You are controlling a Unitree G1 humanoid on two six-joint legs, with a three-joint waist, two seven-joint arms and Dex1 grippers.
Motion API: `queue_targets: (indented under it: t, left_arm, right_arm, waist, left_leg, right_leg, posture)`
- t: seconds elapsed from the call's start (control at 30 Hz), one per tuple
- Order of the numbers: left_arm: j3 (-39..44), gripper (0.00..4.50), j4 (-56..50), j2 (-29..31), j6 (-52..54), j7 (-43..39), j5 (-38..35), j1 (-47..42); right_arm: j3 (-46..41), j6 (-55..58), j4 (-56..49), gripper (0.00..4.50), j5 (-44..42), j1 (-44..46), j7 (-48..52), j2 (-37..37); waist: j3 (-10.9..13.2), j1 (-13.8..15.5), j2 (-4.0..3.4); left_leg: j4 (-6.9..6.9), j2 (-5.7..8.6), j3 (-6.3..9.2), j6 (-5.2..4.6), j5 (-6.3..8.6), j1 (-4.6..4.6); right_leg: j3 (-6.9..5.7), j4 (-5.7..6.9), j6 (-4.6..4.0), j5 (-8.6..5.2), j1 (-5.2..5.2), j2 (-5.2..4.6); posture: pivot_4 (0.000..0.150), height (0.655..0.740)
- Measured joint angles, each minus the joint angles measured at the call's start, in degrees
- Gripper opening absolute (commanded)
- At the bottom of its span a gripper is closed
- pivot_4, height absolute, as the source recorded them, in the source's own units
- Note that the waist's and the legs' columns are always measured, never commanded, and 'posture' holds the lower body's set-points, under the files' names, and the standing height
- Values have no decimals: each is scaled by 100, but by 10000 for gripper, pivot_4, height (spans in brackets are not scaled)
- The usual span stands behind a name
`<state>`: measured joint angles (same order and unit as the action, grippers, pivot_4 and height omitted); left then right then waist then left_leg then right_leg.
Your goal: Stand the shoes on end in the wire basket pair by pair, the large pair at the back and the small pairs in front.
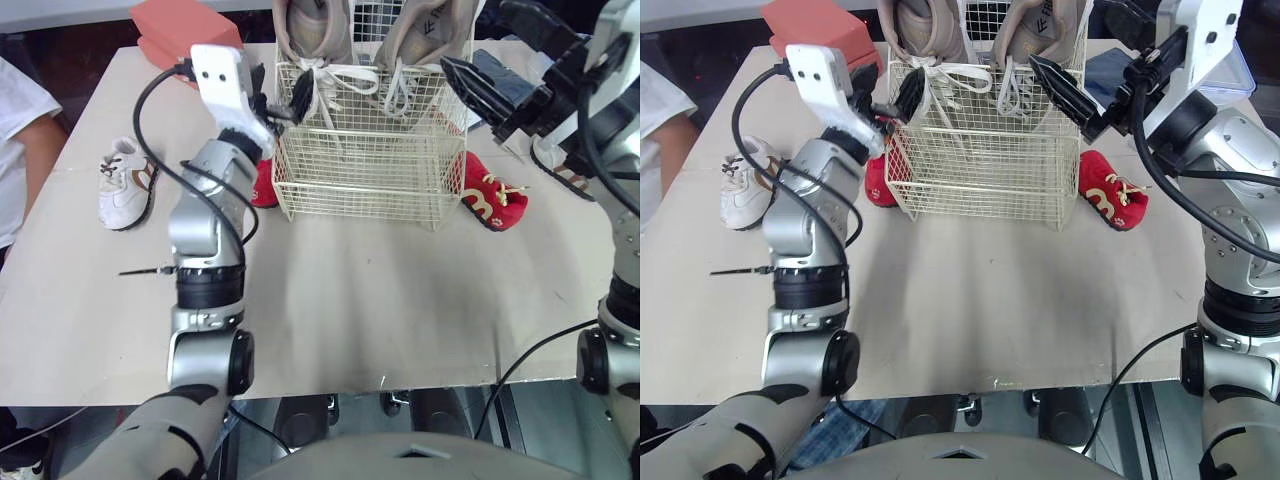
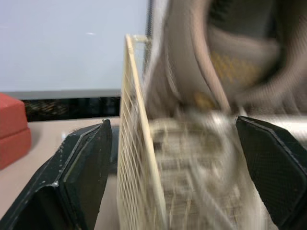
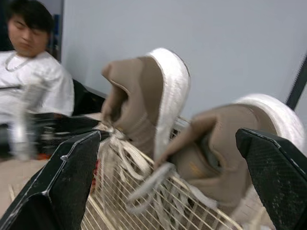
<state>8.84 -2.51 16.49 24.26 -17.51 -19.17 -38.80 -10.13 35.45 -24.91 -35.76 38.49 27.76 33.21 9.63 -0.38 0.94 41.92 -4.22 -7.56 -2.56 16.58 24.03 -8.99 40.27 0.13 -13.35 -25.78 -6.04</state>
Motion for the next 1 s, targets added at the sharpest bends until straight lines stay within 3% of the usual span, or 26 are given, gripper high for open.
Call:
queue_targets:
  t: [0.2, 0.37, 0.4, 0.6, 0.8, 1.0]
  left_arm:
    - [-8, 44421, -967, 996, 550, -1556, -1057, 187]
    - [15, 44421, -1178, 1964, 1282, -2971, -2029, 174]
    - [-74, 44421, -1342, 2465, 1632, -3663, -2394, 183]
    - [-275, 44421, -1506, 3168, 2173, -4481, -2771, 134]
    - [-534, 44421, -1599, 3592, 2341, -4661, -2680, -18]
    - [-573, 44421, -1624, 3800, 2347, -4830, -2585, -197]
  right_arm:
    - [-459, 25, 0, 45000, -24, -636, 107, 398]
    - [-817, 188, 92, 45000, -56, -1750, 407, 719]
    - [-976, 224, 110, 45000, -144, -2208, 577, 836]
    - [-1280, 308, 209, 45000, -220, -3154, 963, 995]
    - [-1360, 244, 456, 45000, -85, -3875, 1208, 1104]
    - [-1312, 115, 827, 45000, 50, -3843, 1172, 877]
  waist:
    - [4, 48, 0]
    - [8, 106, -6]
    - [10, 109, -8]
    - [11, 118, -10]
    - [12, 121, -9]
    - [16, 110, -11]
  left_leg:
    - [-2, 0, 32, 0, 0, 39]
    - [-1, 2, 45, 0, 0, 50]
    - [0, 1, 50, 0, 0, 51]
    - [0, 2, 57, 0, 0, 51]
    - [1, 2, 63, 0, 0, 54]
    - [1, 1, 61, 1, -1, 51]
  right_leg:
    - [-38, -40, 1, 1, -3, 0]
    - [-54, -44, 6, -2, -7, 2]
    - [-55, -43, 21, -11, -7, 4]
    - [-54, -45, 25, -14, -4, 5]
    - [-54, -46, 25, -15, -4, 6]
    - [-51, -45, 26, -15, -4, 11]
  posture:
    - [1500, 6860]
    - [1500, 6860]
    - [1500, 6860]
    - [1500, 6860]
    - [1500, 6860]
    - [1500, 6860]
